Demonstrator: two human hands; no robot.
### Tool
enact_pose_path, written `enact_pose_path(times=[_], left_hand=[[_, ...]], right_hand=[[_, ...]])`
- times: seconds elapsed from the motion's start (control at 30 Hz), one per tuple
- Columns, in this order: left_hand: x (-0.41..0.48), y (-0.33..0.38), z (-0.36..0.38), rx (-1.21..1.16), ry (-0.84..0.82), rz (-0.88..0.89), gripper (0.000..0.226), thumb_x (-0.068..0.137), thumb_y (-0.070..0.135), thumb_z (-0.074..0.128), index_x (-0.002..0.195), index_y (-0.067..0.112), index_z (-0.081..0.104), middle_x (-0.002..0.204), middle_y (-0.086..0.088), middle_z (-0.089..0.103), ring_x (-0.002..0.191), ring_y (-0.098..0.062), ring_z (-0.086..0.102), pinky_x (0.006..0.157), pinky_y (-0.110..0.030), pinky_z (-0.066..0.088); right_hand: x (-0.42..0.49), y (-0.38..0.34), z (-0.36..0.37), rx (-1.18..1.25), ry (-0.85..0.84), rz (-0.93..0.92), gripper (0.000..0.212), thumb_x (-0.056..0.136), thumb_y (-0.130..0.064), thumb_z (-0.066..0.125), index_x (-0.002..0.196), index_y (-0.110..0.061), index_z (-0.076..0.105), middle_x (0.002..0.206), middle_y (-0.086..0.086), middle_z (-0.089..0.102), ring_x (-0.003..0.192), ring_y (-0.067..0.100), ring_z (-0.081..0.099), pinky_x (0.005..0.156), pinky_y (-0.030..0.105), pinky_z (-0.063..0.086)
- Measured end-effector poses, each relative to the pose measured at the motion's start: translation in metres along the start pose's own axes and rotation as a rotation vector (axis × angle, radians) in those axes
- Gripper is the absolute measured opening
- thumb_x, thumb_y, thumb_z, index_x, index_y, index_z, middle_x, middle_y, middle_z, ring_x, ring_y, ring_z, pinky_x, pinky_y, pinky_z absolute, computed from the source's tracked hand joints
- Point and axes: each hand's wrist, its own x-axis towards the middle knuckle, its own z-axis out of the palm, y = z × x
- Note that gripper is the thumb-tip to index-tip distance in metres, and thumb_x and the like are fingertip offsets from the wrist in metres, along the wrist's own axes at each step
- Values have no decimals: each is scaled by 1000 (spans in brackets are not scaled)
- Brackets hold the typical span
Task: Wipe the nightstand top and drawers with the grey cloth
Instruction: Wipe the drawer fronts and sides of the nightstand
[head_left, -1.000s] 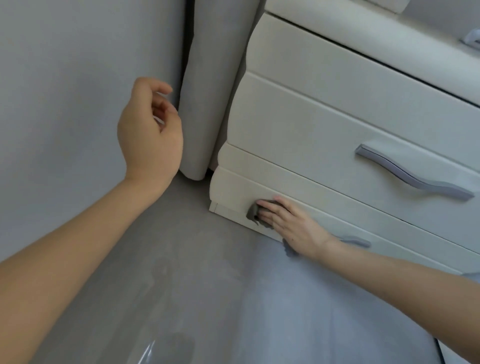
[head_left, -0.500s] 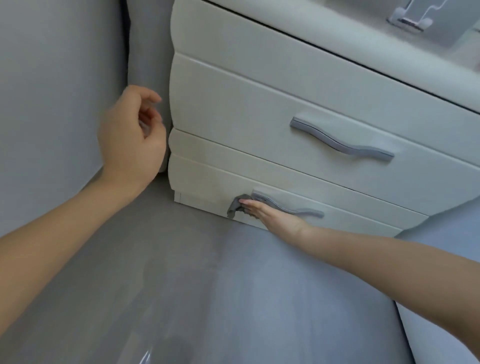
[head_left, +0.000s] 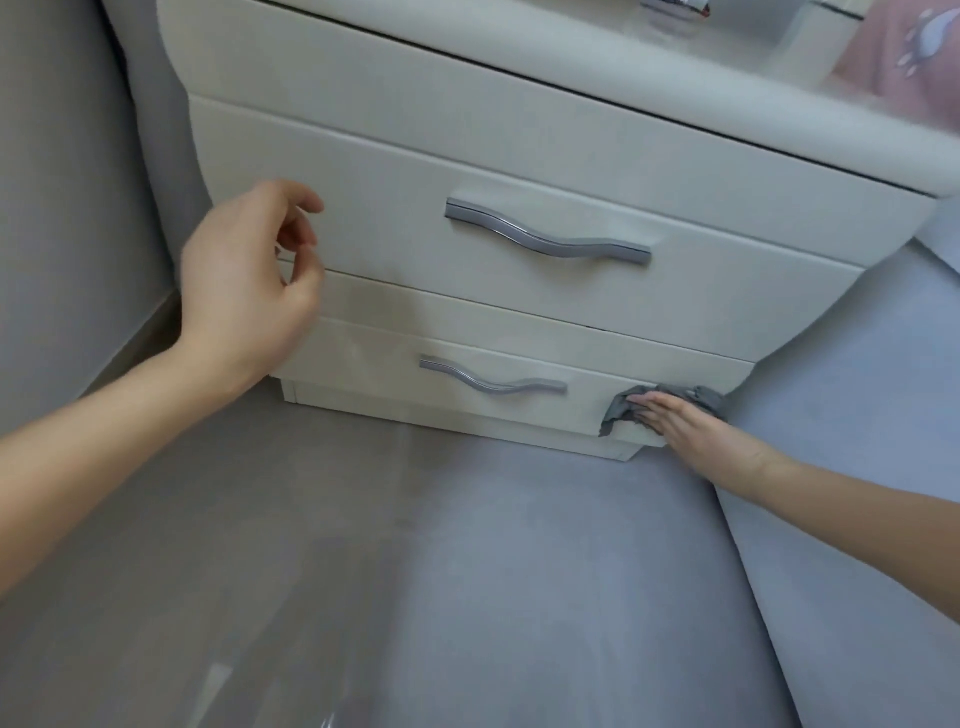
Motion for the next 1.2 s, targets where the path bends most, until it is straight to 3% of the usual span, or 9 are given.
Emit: enact_pose_path(times=[0.1, 0.17, 0.37, 0.53, 0.7, 0.87, 1.0, 1.1, 1.2], left_hand=[[-8, 12, 5, 16, -47, 26, 27, 78, 4, 49, 105, 9, 53, 89, -10, 63, 82, -25, 53, 75, -36, 39], [-18, 20, 10, 9, -100, 37, 27, 78, 7, 49, 104, 9, 54, 88, -8, 62, 79, -19, 49, 73, -35, 38], [-53, 66, 41, -189, -520, 100, 36, 75, 43, 42, 94, 21, 62, 92, 3, 65, 80, -2, 47, 74, -12, 37], [-77, 126, 67, -407, -1008, -97, 71, 70, 55, 68, 132, 31, 43, 131, 16, 49, 121, 1, 43, 100, -17, 31], [-87, 146, 87, -544, -844, -256, 35, 68, 32, 75, 97, 21, 60, 93, -1, 71, 86, -16, 67, 82, -36, 53], [-83, 145, 95, -760, -610, -717, 10, 77, 5, 67, 74, 13, 61, 70, -8, 65, 53, -14, 60, 54, -24, 51], [-73, 139, 85, -1014, -827, -965, 15, 88, 8, 50, 88, 9, 65, 85, -10, 65, 72, -21, 59, 79, -31, 50], [-62, 113, 70, -930, -1056, -996, 27, 91, 26, 45, 103, 21, 69, 102, 1, 71, 95, -17, 64, 93, -36, 41], [-44, 66, 57, -744, -806, -1110, 26, 89, 26, 47, 101, 18, 69, 102, 0, 70, 91, -17, 63, 84, -32, 42]], right_hand=[[-39, -8, 13, 495, -50, 164, 63, 98, -22, 37, 141, 15, 11, 152, 26, 19, 141, 45, 7, 110, 57, -17], [-59, 3, 0, 922, -123, 374, 67, 76, -21, 72, 131, 8, 47, 135, 27, 50, 127, 43, 44, 114, 53, 16], [-85, 20, -69, 2442, -32, 757, 34, 96, -4, 45, 126, -20, 50, 126, 1, 61, 110, 10, 55, 91, 21, 39], [-82, 58, -107, 3252, 348, 674, 34, 78, -10, 66, 106, -13, 47, 98, 4, 70, 83, 15, 67, 73, 22, 54], [-64, 73, -118, 3276, 528, 1071, 34, 66, -19, 78, 87, -17, 51, 93, 7, 64, 79, 13, 63, 68, 23, 50], [-48, 68, -133, 2952, 546, 1284, 9, 86, -21, 65, 82, -28, 70, 89, -5, 72, 76, 0, 64, 70, 13, 46], [-33, 71, -151, 2953, 611, 1065, 30, 83, -20, 70, 109, -33, 63, 105, -19, 64, 90, -17, 59, 75, 3, 45], [-6, 73, -148, 2676, 633, 1069, 38, 81, -3, 69, 116, -17, 66, 102, -12, 65, 96, 5, 65, 81, 3, 43], [39, 79, -138, 2001, 845, 1066, 46, 75, 11, 61, 117, -7, 63, 112, 7, 67, 103, 28, 63, 92, 15, 42]])
